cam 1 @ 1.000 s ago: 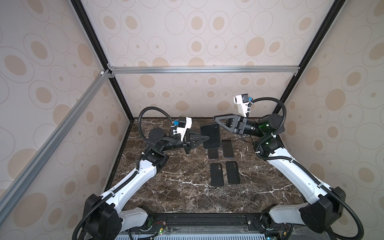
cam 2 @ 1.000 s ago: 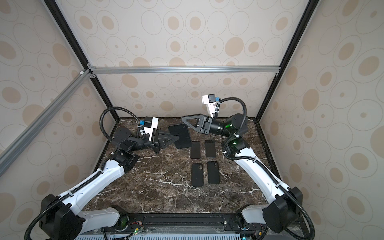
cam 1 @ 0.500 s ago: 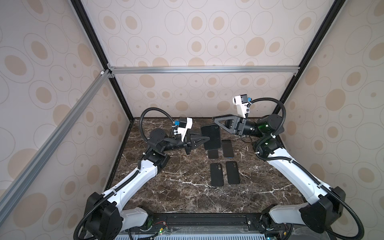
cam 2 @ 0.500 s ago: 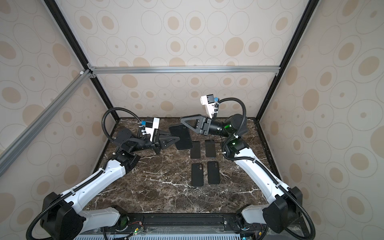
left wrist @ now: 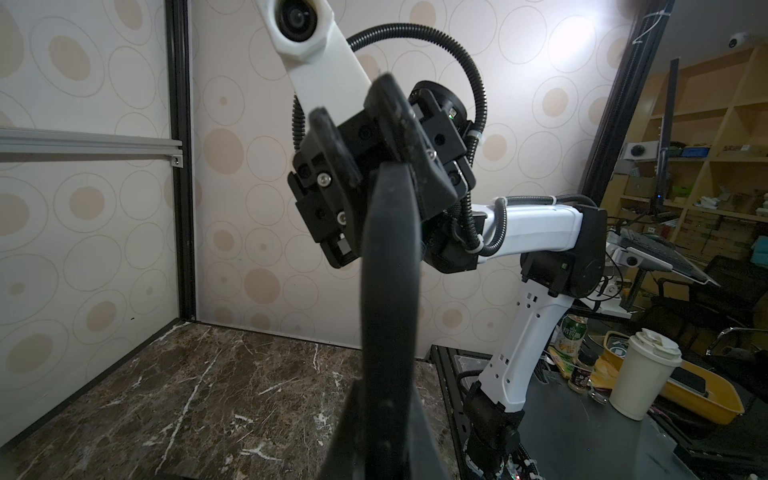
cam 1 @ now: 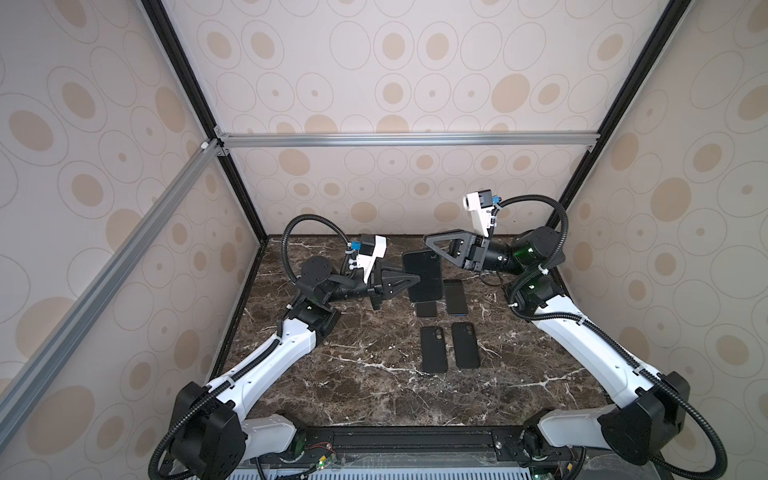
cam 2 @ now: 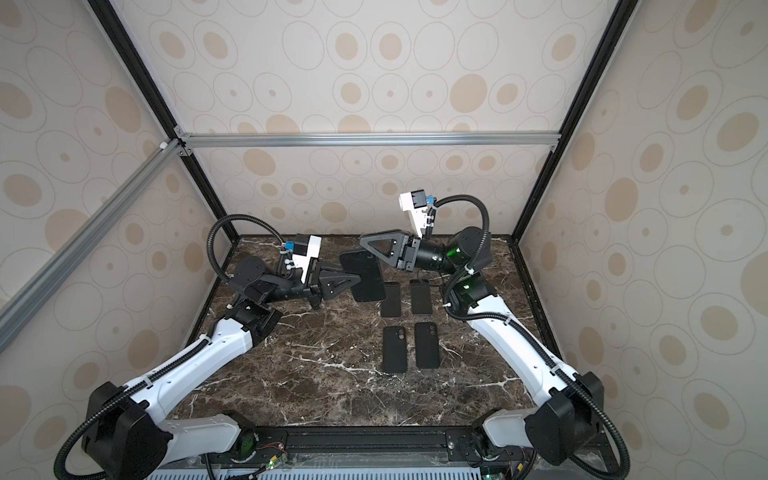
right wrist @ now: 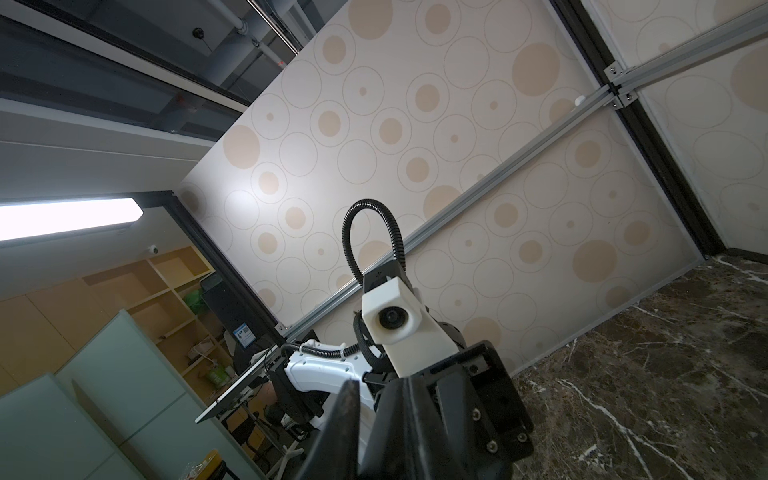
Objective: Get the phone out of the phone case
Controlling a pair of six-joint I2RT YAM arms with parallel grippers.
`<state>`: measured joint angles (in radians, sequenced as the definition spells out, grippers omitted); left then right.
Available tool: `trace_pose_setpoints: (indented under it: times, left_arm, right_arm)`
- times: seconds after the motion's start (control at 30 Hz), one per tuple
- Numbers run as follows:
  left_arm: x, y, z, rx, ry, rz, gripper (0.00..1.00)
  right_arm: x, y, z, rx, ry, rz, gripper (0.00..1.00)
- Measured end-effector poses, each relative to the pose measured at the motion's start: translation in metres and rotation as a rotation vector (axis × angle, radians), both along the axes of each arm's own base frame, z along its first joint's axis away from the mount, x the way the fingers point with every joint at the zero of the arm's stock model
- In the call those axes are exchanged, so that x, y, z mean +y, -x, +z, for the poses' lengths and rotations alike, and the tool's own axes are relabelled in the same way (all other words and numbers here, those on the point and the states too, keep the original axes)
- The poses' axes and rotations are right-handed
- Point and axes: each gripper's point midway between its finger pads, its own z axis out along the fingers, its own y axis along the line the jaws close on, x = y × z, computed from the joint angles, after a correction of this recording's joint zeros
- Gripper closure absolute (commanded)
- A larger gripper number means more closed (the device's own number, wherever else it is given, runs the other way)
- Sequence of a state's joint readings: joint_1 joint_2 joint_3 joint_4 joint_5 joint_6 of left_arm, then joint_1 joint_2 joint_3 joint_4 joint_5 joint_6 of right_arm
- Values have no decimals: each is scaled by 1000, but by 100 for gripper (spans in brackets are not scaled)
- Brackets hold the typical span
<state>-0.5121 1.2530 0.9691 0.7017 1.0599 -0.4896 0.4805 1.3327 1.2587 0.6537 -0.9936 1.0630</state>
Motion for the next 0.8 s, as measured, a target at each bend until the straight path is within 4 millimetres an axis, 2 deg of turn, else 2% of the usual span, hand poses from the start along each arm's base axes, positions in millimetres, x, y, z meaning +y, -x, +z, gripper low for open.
trace_pose_setpoints:
  times: [0.17, 0.5, 0.73, 0.8]
  left_arm:
    - [0, 1, 0, 4, -2, -6, 100]
    - [3, 0, -4, -56, -33, 44, 100]
    - [2, -5, -7, -90, -64, 70, 100]
    - [2, -4, -7, -89, -63, 68, 100]
  right_arm:
    - [0, 0, 1, 15, -6, 4, 91]
    - [2, -5, -2, 191, -11, 41, 100]
    - [2, -10, -7, 266, -9, 35, 99]
    - [1, -9, -5, 254, -11, 32, 92]
